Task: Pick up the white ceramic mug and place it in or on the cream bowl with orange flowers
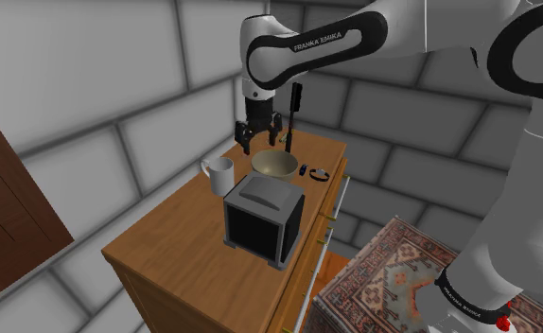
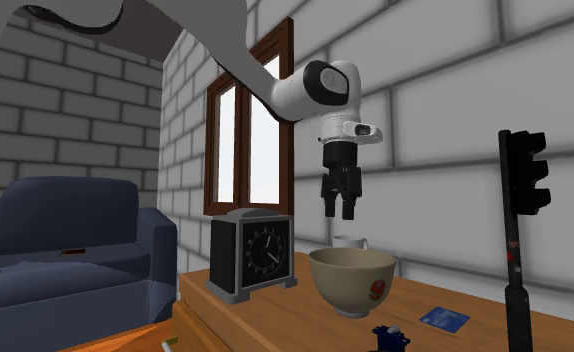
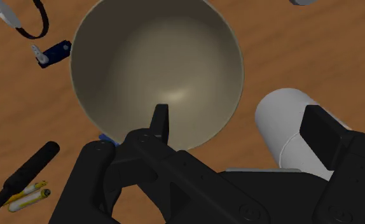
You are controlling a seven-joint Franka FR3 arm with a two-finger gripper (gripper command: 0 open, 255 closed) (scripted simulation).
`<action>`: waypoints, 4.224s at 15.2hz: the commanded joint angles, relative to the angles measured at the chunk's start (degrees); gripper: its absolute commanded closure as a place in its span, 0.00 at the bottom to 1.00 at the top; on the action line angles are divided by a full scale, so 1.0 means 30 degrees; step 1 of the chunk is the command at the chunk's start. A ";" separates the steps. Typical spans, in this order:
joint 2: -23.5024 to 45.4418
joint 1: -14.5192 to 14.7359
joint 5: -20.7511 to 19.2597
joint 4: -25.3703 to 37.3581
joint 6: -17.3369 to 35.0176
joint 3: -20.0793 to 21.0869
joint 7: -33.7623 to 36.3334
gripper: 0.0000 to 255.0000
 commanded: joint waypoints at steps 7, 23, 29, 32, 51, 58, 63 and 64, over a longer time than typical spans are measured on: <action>0.6525 0.1343 -0.0627 0.7839 -0.1409 0.0071 0.1182 0.00; 0.6799 0.1321 -0.0697 0.6320 0.0377 0.0021 0.1244 1.00; 0.6799 0.1321 -0.0697 0.6320 0.0376 0.0021 0.1245 1.00; 0.6798 0.1320 -0.0697 0.6313 0.0383 0.0021 0.1245 1.00; 0.6182 0.1495 -0.0550 1.0240 -0.4137 0.0139 0.1209 1.00; 0.6522 0.1687 -0.0595 1.2607 -0.6156 0.0143 0.1217 1.00; 0.7107 0.1913 -0.0685 1.4887 -0.7843 0.0123 0.1223 1.00; 0.7279 0.1972 -0.0711 1.5440 -0.8223 0.0115 0.1223 1.00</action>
